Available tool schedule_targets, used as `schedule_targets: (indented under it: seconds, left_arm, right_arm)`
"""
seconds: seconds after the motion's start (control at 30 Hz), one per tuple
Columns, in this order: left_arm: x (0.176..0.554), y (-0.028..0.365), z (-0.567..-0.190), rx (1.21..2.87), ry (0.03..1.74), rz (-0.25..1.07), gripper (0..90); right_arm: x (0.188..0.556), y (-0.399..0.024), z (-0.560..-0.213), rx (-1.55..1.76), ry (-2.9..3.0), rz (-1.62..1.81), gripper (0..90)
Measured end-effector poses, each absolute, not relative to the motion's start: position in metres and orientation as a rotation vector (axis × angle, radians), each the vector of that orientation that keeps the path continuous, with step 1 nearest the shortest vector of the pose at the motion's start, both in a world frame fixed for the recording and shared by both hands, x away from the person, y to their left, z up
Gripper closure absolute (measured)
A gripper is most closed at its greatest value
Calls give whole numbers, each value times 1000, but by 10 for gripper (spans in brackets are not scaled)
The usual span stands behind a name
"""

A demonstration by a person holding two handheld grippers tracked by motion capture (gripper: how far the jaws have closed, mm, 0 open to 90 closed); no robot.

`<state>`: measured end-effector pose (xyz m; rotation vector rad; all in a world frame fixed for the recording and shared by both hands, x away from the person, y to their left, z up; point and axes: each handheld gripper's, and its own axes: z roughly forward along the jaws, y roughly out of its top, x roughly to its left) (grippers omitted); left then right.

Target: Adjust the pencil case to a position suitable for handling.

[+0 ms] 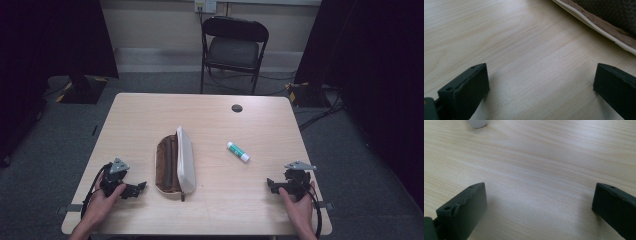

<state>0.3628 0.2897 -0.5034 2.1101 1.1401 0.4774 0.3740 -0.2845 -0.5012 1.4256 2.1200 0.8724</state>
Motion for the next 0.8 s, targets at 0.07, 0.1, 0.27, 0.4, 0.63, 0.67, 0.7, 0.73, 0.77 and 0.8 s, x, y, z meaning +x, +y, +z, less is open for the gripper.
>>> schedule_targets:
  seconds: [0.07,0.1,0.27,0.4,0.63,0.67,0.7,0.73,0.77,0.8]
  left_arm:
    - [363,290,-503,2110,1140,478,0]
    - [363,290,-503,2110,1140,477,0]
    - [363,290,-503,2110,1140,477,0]
    - [363,290,-503,2115,1139,475,0]
    - [363,290,-503,2113,1140,475,0]
    - [363,290,-503,2113,1140,475,0]
    - [363,290,-503,2116,1138,476,0]
    - [362,290,-503,2115,1139,476,0]
    - [362,290,-503,2115,1138,478,0]
    - [362,290,-503,2115,1138,479,0]
  right_arm:
    - [374,-284,-501,1425,2120,873,0]
    - [374,-285,-501,1428,2118,872,0]
    - [372,-283,-501,1463,2080,855,0]
    - [369,-281,-501,1500,2044,841,26]
    - [354,-279,-489,1507,2011,910,246]
    - [352,-277,-487,1494,2012,925,235]
    - [350,-275,-485,1485,2019,944,245]
    - [347,-273,-483,1479,2025,964,273]
    - [345,-270,-480,1467,2028,991,284]
    - [343,-268,-477,1451,2036,1009,295]
